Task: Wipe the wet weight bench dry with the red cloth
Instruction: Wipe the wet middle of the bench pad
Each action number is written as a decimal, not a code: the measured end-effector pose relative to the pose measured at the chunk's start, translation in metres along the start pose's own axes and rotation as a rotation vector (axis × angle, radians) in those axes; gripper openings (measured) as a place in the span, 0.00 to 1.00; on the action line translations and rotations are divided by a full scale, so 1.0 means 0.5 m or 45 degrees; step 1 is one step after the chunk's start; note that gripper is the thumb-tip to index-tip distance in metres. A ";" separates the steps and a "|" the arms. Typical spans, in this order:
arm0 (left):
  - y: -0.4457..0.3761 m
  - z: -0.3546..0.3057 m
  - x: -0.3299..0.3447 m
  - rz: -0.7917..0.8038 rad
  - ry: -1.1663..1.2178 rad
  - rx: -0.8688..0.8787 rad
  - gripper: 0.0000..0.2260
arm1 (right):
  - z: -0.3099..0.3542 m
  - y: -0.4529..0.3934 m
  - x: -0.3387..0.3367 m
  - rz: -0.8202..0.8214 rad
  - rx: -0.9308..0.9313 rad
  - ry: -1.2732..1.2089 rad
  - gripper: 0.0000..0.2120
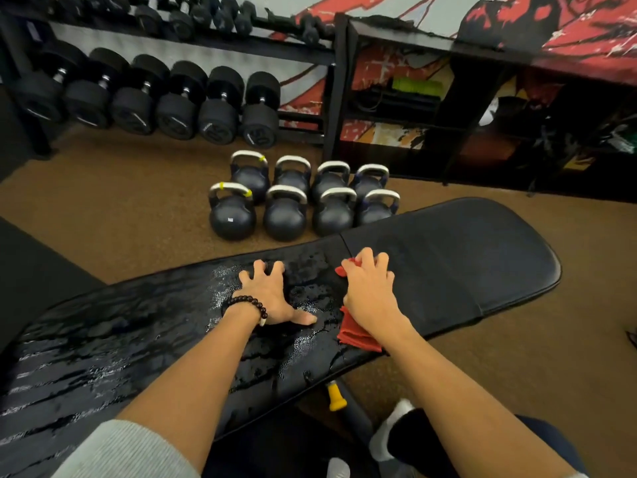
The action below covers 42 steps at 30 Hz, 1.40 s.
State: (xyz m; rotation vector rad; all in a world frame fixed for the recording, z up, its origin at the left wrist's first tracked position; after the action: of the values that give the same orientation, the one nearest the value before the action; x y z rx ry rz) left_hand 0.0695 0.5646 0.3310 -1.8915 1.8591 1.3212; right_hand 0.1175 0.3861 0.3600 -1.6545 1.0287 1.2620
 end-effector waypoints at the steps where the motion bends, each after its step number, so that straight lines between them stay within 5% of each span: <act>1: 0.000 0.001 0.000 -0.003 0.001 0.004 0.54 | -0.011 0.030 0.003 0.007 -0.004 -0.027 0.20; 8: -0.010 -0.002 -0.001 0.011 -0.029 -0.007 0.55 | -0.079 0.276 0.033 -0.112 -0.118 -0.137 0.36; 18: -0.002 0.004 0.000 -0.018 0.008 0.033 0.55 | -0.008 0.158 0.034 -0.136 0.029 -0.221 0.32; 22: 0.011 0.027 -0.008 -0.102 0.168 0.150 0.45 | -0.009 0.239 0.051 -0.172 -0.276 -0.208 0.34; 27: 0.065 0.064 -0.012 -0.198 0.092 0.229 0.26 | 0.011 0.142 0.044 -0.119 -0.025 -0.180 0.27; 30: 0.095 0.084 0.004 -0.102 0.037 0.181 0.34 | 0.077 0.162 0.042 -0.128 -0.168 -0.156 0.23; 34: 0.119 0.093 0.027 0.095 -0.095 0.118 0.53 | 0.045 0.205 0.046 -0.143 -0.382 -0.127 0.29; 39: 0.132 0.091 0.040 0.035 -0.110 0.101 0.54 | 0.024 0.112 0.043 -0.100 -0.092 -0.121 0.26; 42: 0.136 0.090 0.040 0.022 -0.111 0.110 0.54 | 0.088 0.127 0.039 -0.094 -0.251 -0.113 0.27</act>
State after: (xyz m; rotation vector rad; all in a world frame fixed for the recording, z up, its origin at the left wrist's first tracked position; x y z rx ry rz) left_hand -0.0140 0.5666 0.3207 -1.7508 1.8624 1.2851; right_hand 0.0473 0.4019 0.3255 -1.7502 0.8032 1.4112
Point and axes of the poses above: each hand's wrist, its own y-axis away from the middle knuckle, its own x-axis out of the palm, z = x × y, the point moved 3 cm from there along -y, towards the middle knuckle, and after that the axes turned 14 degrees about y, right-handed, at the moved point
